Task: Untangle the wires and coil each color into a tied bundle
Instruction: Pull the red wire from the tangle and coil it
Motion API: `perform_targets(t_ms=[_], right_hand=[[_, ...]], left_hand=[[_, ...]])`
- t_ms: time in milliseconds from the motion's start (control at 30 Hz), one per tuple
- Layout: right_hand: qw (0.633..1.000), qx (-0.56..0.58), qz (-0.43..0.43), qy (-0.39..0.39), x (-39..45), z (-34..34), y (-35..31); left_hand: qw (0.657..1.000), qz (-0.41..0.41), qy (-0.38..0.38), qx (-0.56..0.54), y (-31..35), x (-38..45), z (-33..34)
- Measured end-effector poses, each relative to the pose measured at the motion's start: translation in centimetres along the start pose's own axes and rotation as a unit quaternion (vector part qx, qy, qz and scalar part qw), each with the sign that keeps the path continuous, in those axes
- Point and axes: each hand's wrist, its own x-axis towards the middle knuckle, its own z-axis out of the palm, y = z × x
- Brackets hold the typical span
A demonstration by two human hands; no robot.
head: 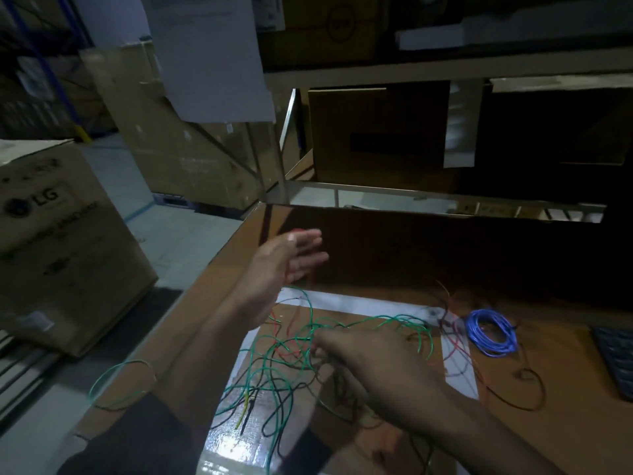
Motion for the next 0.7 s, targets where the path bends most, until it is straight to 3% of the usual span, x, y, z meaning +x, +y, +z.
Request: perform_targets(t_ms=[67,167,233,467,700], right_hand=[[0.996,0.027,0.016,0.086,0.6,-1.1,0.2],[0.982,0.072,0.053,0.167,1.5,-2.2,1.7],[0.978,0.071,0.073,0.182,2.0,-2.2,3.0],[0.961,0.098,0.144,0.217,2.4,-1.5,5.7],[0.95,0.098,0.168,0.243,2.8,-1.0,5.6]], left_hand=[[0.998,-0.032,-0.045,0.016,-0.3,-1.1,1.1],[0.993,-0.07,-0.06,-0.077,-0.1,-3.1,3.6],[0.986,-0.069,-0.06,-0.139,0.1,-4.1,4.9],[0.97,-0.119,-0.084,-0.195,0.1,-5.5,4.8],[0.964,-0.172,-0.131,-0.157,-0.7,-4.8,4.5]])
